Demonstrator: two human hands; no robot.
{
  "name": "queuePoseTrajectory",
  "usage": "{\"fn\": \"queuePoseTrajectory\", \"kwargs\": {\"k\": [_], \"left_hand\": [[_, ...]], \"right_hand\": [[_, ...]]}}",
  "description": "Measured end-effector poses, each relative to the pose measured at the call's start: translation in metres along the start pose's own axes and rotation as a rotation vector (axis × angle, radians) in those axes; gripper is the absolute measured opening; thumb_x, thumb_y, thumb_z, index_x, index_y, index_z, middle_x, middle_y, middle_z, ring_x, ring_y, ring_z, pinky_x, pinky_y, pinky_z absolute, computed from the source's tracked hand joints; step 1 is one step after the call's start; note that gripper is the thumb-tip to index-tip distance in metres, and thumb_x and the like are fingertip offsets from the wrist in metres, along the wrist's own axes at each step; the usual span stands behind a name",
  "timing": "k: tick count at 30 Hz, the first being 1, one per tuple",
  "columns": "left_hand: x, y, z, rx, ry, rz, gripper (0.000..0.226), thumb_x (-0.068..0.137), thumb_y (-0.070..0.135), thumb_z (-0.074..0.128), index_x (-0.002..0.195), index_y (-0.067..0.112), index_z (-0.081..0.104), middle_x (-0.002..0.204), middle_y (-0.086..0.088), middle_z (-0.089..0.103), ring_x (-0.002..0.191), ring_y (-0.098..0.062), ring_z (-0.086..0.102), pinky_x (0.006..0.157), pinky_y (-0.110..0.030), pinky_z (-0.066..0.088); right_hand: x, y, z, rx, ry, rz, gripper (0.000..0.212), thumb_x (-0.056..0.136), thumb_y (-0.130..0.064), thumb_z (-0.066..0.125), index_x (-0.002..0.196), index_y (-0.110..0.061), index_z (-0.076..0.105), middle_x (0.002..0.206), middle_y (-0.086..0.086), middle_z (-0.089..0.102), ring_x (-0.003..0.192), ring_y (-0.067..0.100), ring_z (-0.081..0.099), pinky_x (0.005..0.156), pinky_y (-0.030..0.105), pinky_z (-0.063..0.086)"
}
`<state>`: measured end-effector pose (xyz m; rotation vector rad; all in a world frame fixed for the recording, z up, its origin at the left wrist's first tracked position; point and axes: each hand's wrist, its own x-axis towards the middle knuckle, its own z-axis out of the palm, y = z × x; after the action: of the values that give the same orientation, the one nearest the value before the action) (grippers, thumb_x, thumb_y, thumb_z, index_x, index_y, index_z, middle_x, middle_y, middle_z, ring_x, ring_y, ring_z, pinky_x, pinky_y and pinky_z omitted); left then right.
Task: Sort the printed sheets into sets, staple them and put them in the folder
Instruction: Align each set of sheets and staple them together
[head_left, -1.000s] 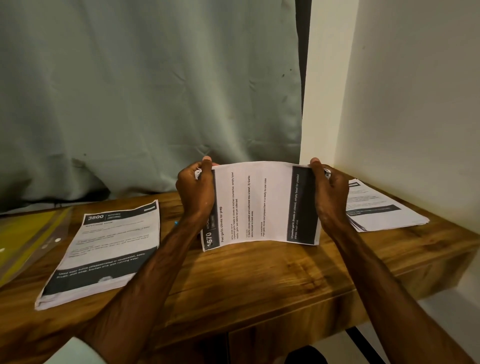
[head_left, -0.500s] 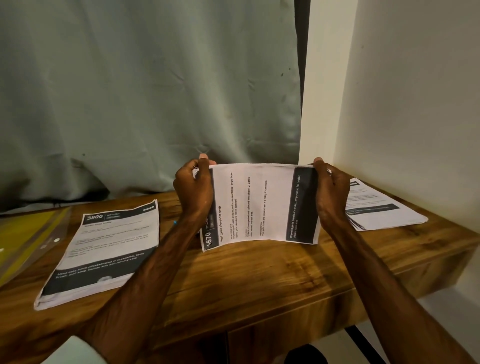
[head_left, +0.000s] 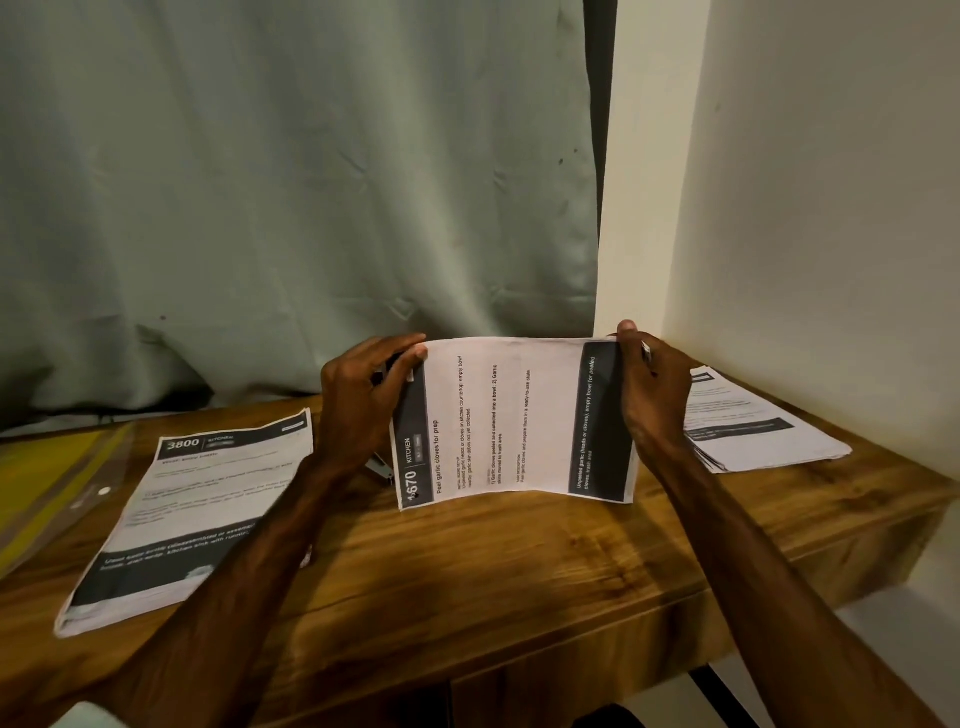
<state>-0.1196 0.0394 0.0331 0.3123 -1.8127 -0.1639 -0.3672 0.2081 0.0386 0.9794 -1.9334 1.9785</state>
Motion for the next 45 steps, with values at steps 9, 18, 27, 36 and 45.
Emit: {"fn": "queuePoseTrajectory", "kwargs": {"k": [9,18,27,36,45], "left_hand": [[0.003,-0.010,-0.009,0.036,0.010,-0.021,0.025,0.096,0.020,0.071,0.117,0.007,0.074,0.108,-0.005,0.076,0.097,-0.014,0.072,0.083,-0.022,0.059],[0.012,-0.007,-0.019,-0.043,-0.002,-0.133,0.021,0.093,0.020,0.074,0.110,0.008,0.078,0.102,-0.004,0.078,0.092,-0.014,0.075,0.081,-0.030,0.063],[0.016,-0.002,-0.018,-0.030,-0.011,-0.160,0.019,0.093,0.022,0.073,0.106,0.009,0.078,0.095,0.008,0.074,0.085,-0.009,0.074,0.077,-0.015,0.058],[0.020,0.002,-0.016,-0.019,-0.016,-0.163,0.022,0.093,0.025,0.073,0.106,0.009,0.078,0.095,0.007,0.074,0.086,-0.011,0.074,0.077,-0.015,0.058],[0.022,0.001,-0.021,-0.021,-0.022,-0.141,0.023,0.094,0.026,0.072,0.106,0.008,0.078,0.097,0.005,0.075,0.087,-0.012,0.074,0.079,-0.021,0.060]], "right_hand": [[0.004,0.004,-0.002,0.018,-0.027,-0.037,0.033,0.105,-0.039,0.048,0.091,-0.013,0.064,0.083,-0.004,0.064,0.070,-0.001,0.059,0.058,-0.002,0.041],[0.010,0.011,-0.005,-0.031,-0.050,-0.091,0.038,0.104,-0.039,0.050,0.093,-0.008,0.069,0.084,0.000,0.067,0.069,0.000,0.059,0.059,-0.002,0.041],[0.012,0.021,-0.021,0.128,-0.041,-0.153,0.028,0.097,-0.042,0.062,0.111,-0.020,0.075,0.102,-0.007,0.076,0.093,0.003,0.071,0.081,0.023,0.059],[0.015,0.030,-0.034,0.129,-0.024,-0.152,0.025,0.096,-0.030,0.067,0.112,-0.013,0.076,0.104,-0.004,0.076,0.097,0.008,0.072,0.087,0.043,0.061],[0.015,0.034,-0.036,0.189,-0.285,-0.025,0.038,0.089,-0.029,0.076,0.124,-0.018,0.067,0.105,-0.007,0.075,0.092,0.006,0.074,0.072,0.021,0.059]]}}
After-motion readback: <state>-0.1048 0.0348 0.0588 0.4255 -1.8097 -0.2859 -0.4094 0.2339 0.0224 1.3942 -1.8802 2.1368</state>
